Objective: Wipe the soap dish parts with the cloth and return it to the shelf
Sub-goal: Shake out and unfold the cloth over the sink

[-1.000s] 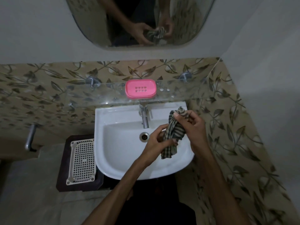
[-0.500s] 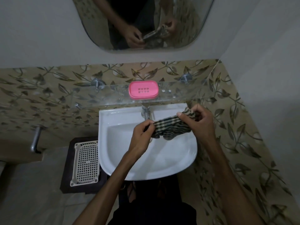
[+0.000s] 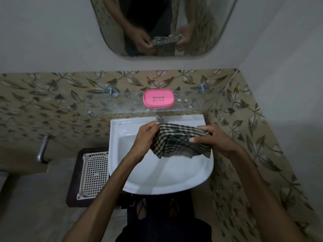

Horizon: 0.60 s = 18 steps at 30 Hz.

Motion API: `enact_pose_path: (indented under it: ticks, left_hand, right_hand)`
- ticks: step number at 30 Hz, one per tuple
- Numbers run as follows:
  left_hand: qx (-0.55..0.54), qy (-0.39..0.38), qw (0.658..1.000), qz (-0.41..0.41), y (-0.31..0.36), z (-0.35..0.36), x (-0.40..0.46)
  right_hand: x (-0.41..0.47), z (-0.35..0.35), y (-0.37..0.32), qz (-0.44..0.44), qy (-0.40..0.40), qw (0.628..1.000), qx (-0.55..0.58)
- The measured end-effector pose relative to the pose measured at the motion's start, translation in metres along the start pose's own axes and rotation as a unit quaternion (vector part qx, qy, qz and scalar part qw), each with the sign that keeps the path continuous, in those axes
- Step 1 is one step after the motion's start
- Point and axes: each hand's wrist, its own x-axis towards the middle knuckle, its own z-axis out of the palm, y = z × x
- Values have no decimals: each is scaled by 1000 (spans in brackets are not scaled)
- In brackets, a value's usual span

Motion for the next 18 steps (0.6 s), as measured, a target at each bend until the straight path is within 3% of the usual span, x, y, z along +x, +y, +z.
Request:
enact_pose_path:
  ticks: [5, 8, 11, 14, 16, 18]
  left_hand:
    - [31, -38, 998, 29, -2, -11, -7]
    - [70, -21, 996, 52, 4, -18, -5]
    - [81, 12, 995, 52, 12, -23, 5]
    - [-21, 19, 997, -68, 12, -27, 18]
    - [-149, -4, 972, -182, 6, -32, 20]
    - [-245, -66, 940, -230, -7, -40, 12]
  right_hand:
    - [-6, 6, -5, -94, 3, 993, -70]
    - [-5, 5, -8, -119, 16, 990, -70]
    - [2, 2, -8, -58, 26, 997, 33]
    - [5, 8, -7, 18, -12, 986, 162]
    - [6, 12, -4, 25, -9, 980, 198]
    - [5, 16, -2, 33, -5, 974, 222]
